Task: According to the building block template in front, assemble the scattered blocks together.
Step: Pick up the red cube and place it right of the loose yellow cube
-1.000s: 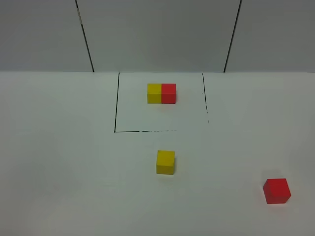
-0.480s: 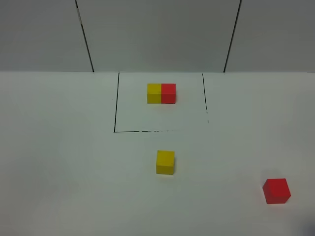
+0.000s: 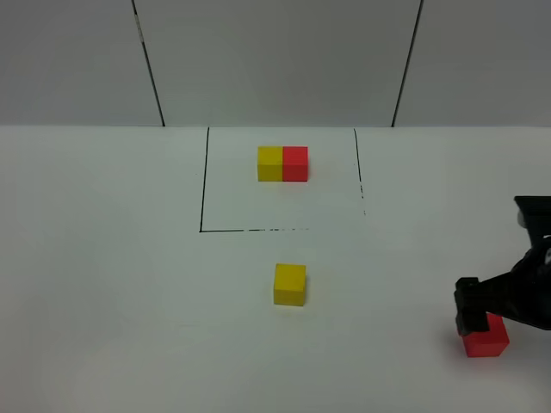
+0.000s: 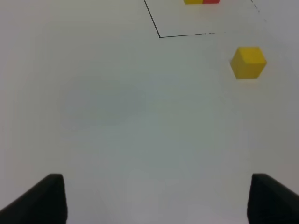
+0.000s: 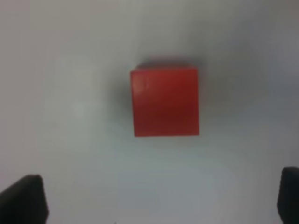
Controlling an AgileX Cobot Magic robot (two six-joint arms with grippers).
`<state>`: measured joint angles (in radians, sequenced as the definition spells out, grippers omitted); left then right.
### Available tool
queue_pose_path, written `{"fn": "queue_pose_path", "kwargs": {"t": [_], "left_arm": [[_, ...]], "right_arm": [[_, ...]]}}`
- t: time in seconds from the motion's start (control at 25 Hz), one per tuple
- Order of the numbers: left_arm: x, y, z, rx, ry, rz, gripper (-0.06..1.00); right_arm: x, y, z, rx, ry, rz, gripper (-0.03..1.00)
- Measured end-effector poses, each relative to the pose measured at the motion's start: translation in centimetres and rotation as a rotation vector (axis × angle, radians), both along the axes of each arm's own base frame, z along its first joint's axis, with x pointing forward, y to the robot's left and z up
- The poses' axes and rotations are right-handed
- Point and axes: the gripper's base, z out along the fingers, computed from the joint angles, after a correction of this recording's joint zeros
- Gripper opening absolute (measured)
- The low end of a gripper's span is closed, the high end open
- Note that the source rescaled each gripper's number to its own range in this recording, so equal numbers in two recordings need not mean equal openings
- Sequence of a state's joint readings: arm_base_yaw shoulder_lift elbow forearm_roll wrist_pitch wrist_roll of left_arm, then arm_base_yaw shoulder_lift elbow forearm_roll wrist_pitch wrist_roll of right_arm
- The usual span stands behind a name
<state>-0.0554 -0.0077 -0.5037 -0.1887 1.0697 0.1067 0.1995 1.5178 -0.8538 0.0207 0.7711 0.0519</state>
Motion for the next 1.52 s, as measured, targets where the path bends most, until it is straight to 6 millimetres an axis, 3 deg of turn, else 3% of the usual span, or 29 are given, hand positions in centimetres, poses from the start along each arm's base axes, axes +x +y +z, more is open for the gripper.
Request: {"fn": "queue_pose_path", "kwargs": {"t": [1.0,1.16,1.52], "left_arm": [[0.0,0.0,0.0,0.000,0.000,0.000,0.66],[0.0,0.0,0.0,0.000,0.000,0.000,0.66],[0.0,0.0,0.0,0.000,0.000,0.000,0.66]], "right_arm": [[2.8,0.6,-7.1,-0.029,0.076,0.052,0.95],[2.8,0.6,-7.8,-0.032,0.097,0.052,0.89],[3.3,0.7,-8.0,-0.020,0.057,0.044,0.62]]}}
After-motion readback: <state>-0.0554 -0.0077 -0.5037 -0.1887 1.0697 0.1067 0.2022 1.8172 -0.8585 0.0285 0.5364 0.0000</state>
